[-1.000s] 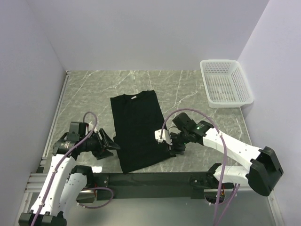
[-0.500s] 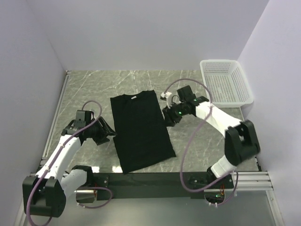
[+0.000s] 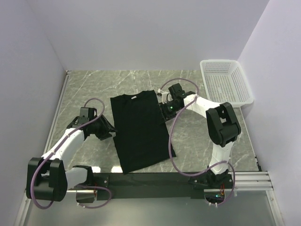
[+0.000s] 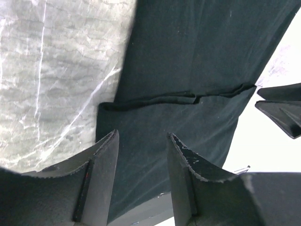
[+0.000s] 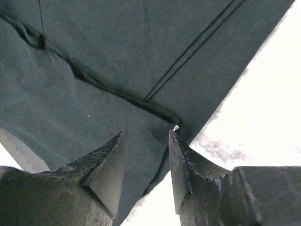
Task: Fold and stack the t-shirts
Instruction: Fold the tshirt
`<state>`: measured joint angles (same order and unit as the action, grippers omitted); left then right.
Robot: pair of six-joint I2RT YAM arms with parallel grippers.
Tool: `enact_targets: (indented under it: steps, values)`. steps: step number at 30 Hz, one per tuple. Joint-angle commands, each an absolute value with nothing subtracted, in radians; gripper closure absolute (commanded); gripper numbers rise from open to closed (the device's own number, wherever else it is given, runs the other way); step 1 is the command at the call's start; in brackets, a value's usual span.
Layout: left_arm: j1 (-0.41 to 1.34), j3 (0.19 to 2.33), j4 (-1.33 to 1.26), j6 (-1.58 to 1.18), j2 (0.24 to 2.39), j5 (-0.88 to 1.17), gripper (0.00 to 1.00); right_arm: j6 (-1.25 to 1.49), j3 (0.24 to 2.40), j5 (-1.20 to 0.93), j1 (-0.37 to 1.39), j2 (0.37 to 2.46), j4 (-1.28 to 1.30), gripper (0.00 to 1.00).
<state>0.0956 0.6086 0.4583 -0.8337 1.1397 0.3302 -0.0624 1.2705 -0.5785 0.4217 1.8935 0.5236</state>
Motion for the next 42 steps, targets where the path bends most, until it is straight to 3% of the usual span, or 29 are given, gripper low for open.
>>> enact_targets:
  steps: [1, 24, 29, 31, 33, 34, 36, 42]
  values:
    - [0.097, 0.595, 0.394, -0.853, 1.157, 0.314, 0.51, -0.028, 1.325, -0.561, 0.414, 1.905, 0.508, 0.53]
    - [0.124, 0.578, 0.344, -0.854, 1.307, 0.285, 0.56, -0.029, 1.330, -0.571, 0.413, 1.948, 0.520, 0.58]
    - [0.143, 0.581, 0.328, -0.857, 1.330, 0.302, 0.69, -0.028, 1.331, -0.575, 0.413, 1.948, 0.522, 0.62]
    - [0.147, 0.578, 0.316, -0.861, 1.336, 0.311, 0.83, -0.029, 1.333, -0.580, 0.411, 1.951, 0.525, 0.66]
    - [0.147, 0.580, 0.319, -0.862, 1.336, 0.311, 0.90, -0.029, 1.335, -0.587, 0.413, 1.951, 0.526, 0.71]
    - [0.147, 0.584, 0.322, -0.861, 1.335, 0.311, 0.95, -0.029, 1.336, -0.589, 0.411, 1.951, 0.528, 0.77]
    - [0.147, 0.597, 0.333, -0.854, 1.327, 0.308, 0.99, -0.029, 1.336, -0.592, 0.413, 1.950, 0.526, 0.83]
    - [0.147, 0.644, 0.362, -0.836, 1.295, 0.314, 0.99, -0.026, 1.330, -0.607, 0.410, 1.931, 0.523, 0.98]
